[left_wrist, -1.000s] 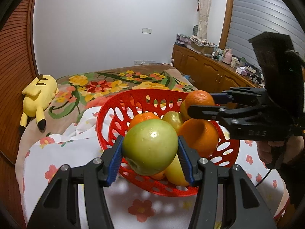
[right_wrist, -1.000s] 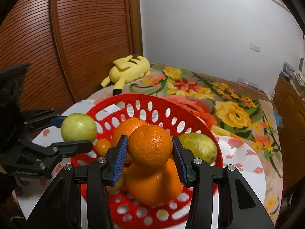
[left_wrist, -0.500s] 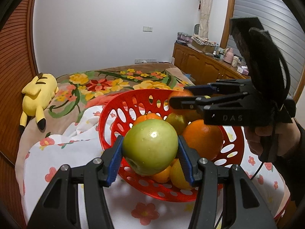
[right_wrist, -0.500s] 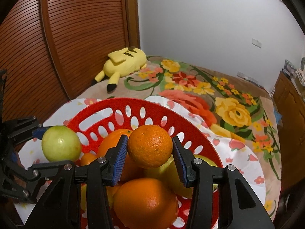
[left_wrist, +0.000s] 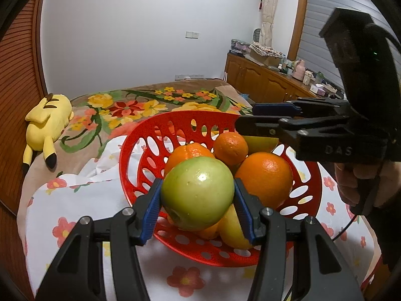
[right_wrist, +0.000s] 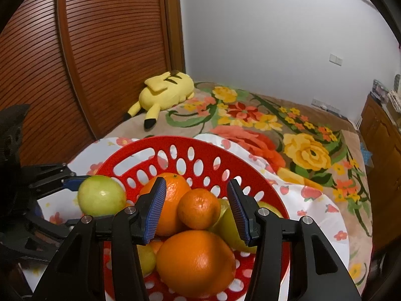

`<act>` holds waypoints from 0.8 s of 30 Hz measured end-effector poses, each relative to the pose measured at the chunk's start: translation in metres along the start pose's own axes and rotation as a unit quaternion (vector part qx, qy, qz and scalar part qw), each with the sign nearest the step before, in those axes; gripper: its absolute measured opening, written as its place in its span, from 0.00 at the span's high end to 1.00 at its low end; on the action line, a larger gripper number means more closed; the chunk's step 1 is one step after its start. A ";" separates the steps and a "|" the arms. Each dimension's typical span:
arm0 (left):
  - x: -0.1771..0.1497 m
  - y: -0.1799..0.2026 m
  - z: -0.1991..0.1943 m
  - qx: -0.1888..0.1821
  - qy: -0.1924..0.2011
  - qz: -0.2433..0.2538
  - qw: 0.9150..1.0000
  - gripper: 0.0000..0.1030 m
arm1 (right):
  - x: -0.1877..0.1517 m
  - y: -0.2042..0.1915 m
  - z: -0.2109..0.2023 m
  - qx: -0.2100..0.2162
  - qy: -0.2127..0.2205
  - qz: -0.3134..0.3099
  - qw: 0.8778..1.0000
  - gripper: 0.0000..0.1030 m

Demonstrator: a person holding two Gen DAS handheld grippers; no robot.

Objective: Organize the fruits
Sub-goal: 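Lower both fruits into the basket and open both tools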

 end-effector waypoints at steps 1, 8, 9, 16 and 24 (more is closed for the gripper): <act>0.000 0.000 0.000 0.000 0.000 0.000 1.000 0.48 | -0.001 -0.002 -0.002 0.000 0.001 0.000 1.000 0.50; -0.003 0.003 0.002 0.015 -0.005 -0.001 1.000 0.47 | -0.008 -0.009 -0.016 0.000 0.009 0.003 1.000 0.50; -0.003 0.003 0.001 0.014 -0.002 -0.003 1.000 0.45 | -0.009 -0.009 -0.018 0.000 0.010 0.004 1.000 0.50; -0.001 0.007 -0.009 0.013 0.010 -0.004 1.000 0.43 | -0.017 -0.012 -0.030 -0.003 0.015 0.011 1.000 0.50; -0.014 0.010 -0.025 0.019 0.018 -0.001 1.000 0.43 | -0.033 -0.018 -0.052 -0.015 0.025 0.033 0.999 0.49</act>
Point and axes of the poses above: each gripper's, at about its wrist camera, not at the fingertips, and z roughly the way its jaws point, y to its right, x to its top, the point moved 5 cm from there along z, roughly the way its jaws point, and after that the axes turned 14 degrees about -z, right-handed, at the moved point
